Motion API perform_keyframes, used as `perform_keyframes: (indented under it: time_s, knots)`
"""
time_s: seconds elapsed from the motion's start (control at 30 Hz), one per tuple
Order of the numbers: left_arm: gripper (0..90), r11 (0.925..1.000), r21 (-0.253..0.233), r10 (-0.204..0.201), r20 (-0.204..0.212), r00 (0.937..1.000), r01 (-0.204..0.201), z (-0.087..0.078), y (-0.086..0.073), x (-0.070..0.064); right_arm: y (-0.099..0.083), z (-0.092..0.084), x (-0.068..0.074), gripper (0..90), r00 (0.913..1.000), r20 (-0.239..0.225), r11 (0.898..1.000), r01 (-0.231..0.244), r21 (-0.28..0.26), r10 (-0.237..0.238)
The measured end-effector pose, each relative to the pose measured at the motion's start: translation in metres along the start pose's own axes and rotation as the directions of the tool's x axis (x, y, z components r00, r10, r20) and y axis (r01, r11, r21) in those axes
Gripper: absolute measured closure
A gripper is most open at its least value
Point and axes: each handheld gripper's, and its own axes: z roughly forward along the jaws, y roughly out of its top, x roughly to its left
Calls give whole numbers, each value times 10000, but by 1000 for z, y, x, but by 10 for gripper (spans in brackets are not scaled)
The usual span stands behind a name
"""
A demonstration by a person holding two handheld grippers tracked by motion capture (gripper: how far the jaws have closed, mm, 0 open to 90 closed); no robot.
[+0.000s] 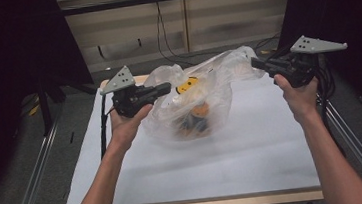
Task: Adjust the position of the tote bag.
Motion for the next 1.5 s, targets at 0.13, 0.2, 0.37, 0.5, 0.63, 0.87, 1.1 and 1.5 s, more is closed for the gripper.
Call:
perform_keyframes:
  time_s: [0.13, 0.2, 0.37, 0.5, 0.63, 0.87, 1.1, 1.5]
  knots:
    - [900, 9998, -198, -2, -206, 9998, -2, -12, 7, 7, 20, 5, 4, 900, 9996, -59, 9995, 261, -178, -262]
    - [900, 9996, -269, 17, -407, 9992, -28, -20, 11, 12, 28, 7, 5, 900, 9995, -102, 9991, 297, -296, -300]
    - [900, 9992, -404, -20, -875, 9962, -15, -34, 13, 20, 45, 11, 7, 900, 9993, -95, 9983, 347, -458, -352]
    - [900, 9989, -440, -238, -1228, 9921, 185, -47, 12, 29, 51, 12, 8, 900, 9992, -102, 9977, 372, -569, -378]
    - [900, 9977, -604, -413, -1550, 9871, 323, -60, 13, 40, 56, 13, 8, 900, 9993, -100, 9969, 358, -700, -366]
    - [900, 9962, -820, -488, -2285, 9723, 307, -86, 21, 52, 69, 13, 10, 900, 9986, 38, 9963, 524, -680, -523]
    - [900, 9959, -637, -801, -2832, 9557, 646, -105, 10, 65, 67, 12, 11, 900, 9977, 323, 9957, 613, -701, -591]
    - [900, 9910, -998, -1172, -3240, 9388, 893, -119, 9, 75, 71, 16, 14, 900, 9970, 376, 9948, 707, -735, -680]
